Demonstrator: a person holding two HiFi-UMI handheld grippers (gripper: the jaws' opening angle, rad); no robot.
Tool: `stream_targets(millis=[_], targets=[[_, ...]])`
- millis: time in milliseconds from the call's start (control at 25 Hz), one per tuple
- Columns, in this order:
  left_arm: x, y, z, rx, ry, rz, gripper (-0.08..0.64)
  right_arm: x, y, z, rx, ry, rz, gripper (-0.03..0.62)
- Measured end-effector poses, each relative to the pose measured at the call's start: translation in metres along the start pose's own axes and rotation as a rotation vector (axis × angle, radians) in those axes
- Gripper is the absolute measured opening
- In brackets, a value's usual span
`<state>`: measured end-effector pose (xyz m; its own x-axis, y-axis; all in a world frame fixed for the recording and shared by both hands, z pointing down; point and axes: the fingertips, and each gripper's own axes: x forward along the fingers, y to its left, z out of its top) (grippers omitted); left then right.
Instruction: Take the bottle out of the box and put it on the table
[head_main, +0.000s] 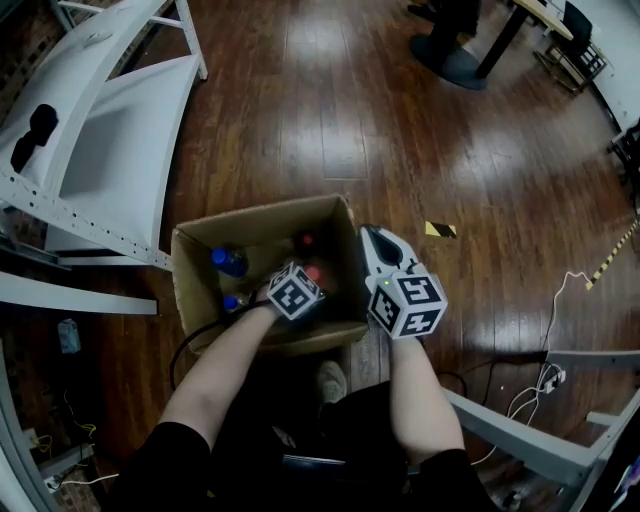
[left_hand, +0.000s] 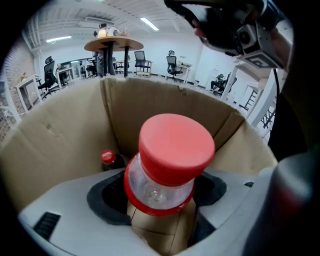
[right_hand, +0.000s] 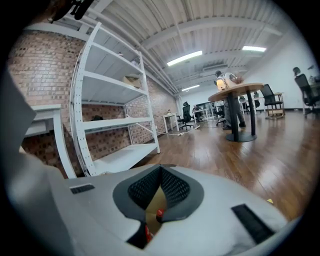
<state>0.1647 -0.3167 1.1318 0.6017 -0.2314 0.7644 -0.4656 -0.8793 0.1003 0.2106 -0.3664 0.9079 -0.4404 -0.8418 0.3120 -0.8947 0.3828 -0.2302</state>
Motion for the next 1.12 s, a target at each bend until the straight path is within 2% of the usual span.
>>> stream_targets(millis=[120, 240, 400, 480, 600, 680, 760, 840, 960, 1120], targets=[[-0.057, 0.000, 0.036, -0.005, 0.000, 0.016, 0.330, -0.015, 0.011, 0.021, 0.028, 0.004, -0.034, 0.005], [-0.122, -0.004, 0.073, -0.099, -0.015, 0.014, 0.330, -0.043, 0.039, 0.049, -0.066, 0.117, 0.029, 0.005], [-0.231, -0.005, 0.123, -0.208, -0.084, 0.064, 0.330, -0.086, 0.061, 0.118, -0.097, 0.184, 0.065, 0.005], [-0.288, -0.013, 0.148, -0.225, -0.108, 0.078, 0.330, -0.106, 0.081, 0.156, -0.118, 0.219, 0.075, 0.005], [-0.369, -0.026, 0.181, -0.222, -0.094, 0.105, 0.330, -0.129, 0.117, 0.208, -0.130, 0.276, 0.095, 0.005], [-0.421, -0.030, 0.205, -0.218, -0.099, 0.138, 0.330, -0.140, 0.148, 0.245, -0.154, 0.302, 0.125, 0.005], [-0.475, -0.027, 0.226, -0.246, -0.138, 0.188, 0.330, -0.148, 0.179, 0.282, -0.188, 0.303, 0.165, 0.005], [-0.531, -0.025, 0.237, -0.306, -0.199, 0.237, 0.330, -0.156, 0.213, 0.315, -0.208, 0.287, 0.212, 0.005], [-0.603, -0.034, 0.238, -0.371, -0.266, 0.295, 0.330, -0.176, 0.263, 0.343, -0.240, 0.276, 0.282, 0.005], [-0.676, -0.043, 0.234, -0.372, -0.317, 0.393, 0.330, -0.187, 0.321, 0.368, -0.312, 0.257, 0.358, 0.005]])
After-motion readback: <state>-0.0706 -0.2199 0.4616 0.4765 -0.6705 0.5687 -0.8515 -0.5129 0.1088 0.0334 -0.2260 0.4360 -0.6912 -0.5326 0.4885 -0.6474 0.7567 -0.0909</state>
